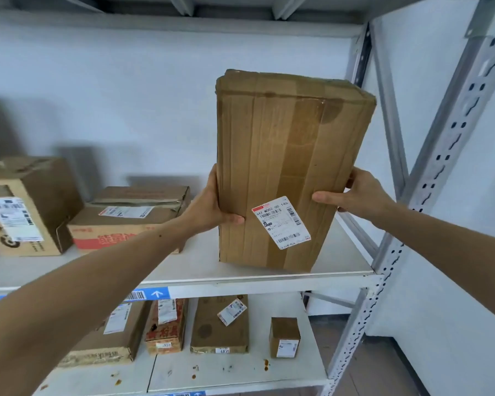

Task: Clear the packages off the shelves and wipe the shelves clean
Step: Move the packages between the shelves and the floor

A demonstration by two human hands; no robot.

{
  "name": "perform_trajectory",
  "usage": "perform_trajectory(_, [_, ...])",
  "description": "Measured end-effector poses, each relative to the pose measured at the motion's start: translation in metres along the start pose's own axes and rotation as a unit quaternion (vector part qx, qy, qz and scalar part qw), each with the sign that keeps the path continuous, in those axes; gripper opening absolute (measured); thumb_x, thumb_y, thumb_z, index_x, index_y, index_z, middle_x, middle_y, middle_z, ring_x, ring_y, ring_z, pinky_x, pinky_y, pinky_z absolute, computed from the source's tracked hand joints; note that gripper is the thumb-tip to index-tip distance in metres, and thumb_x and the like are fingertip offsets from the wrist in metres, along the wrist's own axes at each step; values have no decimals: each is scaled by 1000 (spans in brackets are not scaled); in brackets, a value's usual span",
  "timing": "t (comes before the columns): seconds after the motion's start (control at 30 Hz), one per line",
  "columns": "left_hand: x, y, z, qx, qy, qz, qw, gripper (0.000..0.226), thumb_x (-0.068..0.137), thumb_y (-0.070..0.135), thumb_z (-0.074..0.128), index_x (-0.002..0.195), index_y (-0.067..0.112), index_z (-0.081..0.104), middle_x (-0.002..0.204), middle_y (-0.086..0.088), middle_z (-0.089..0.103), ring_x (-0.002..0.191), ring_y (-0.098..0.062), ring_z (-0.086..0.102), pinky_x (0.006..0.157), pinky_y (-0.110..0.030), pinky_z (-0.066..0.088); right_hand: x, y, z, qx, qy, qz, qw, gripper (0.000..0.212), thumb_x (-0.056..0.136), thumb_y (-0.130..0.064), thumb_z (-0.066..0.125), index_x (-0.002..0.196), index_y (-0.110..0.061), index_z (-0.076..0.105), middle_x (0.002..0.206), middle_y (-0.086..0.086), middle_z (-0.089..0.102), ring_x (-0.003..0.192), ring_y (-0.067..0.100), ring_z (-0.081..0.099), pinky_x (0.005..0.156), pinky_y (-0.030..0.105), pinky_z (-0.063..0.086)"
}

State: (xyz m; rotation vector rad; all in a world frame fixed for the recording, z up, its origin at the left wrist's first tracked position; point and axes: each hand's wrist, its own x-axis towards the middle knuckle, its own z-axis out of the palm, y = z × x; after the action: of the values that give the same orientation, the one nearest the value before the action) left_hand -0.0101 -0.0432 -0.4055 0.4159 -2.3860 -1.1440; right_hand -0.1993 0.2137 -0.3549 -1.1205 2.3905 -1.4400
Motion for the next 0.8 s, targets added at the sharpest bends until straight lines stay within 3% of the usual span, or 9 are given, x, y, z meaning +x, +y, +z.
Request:
perform_trajectory(0.1, [23, -14, 2, -4, 9, 7, 1000, 133, 57, 14, 94, 153, 33, 4, 136, 18, 47, 128, -13, 48, 105, -42, 45, 28, 8, 8, -3, -8, 10, 1000, 72, 64, -41, 90, 123, -28, 52, 105, -20, 61, 99, 6, 64, 76, 35, 61])
perform_trajectory(0.23, [47, -32, 9, -21, 24, -2, 999, 131, 61, 3, 92, 154, 26, 3, 137, 11, 48, 126, -13, 48, 97, -28, 45, 63, 19, 14, -13, -14, 6, 1000, 78, 62, -41, 91, 129, -22, 55, 110, -12, 65, 100, 14, 67, 78, 41, 62])
perform_trajectory(0.43, [70, -53, 17, -17, 37, -42, 998, 133, 60, 10, 93, 154, 31, 1, 135, 10, 53, 122, -14, 52, 93, -30, 47, 102, 34, 20, -29, -48, 1, 998, 79, 63, -41, 90, 131, -20, 56, 111, -8, 69, 97, 14, 69, 69, 35, 62])
perform_trajectory(0.67, [78, -64, 21, -2, 46, -51, 998, 137, 57, 16, 94, 152, 40, -2, 138, 9, 51, 124, -17, 52, 98, -41, 50, 117, 47, 24, -38, -65, -7, 997, 72, 68, -39, 88, 130, -23, 55, 106, -17, 65, 94, 4, 65, 66, 27, 59])
perform_trajectory(0.8, [81, -65, 22, -3, 50, -54, 997, 136, 59, 13, 93, 153, 37, -2, 137, 9, 50, 123, -15, 51, 96, -35, 48, 124, 48, 23, -34, -74, 0, 997, 79, 68, -42, 87, 136, -22, 52, 111, -15, 64, 96, 10, 67, 70, 33, 61])
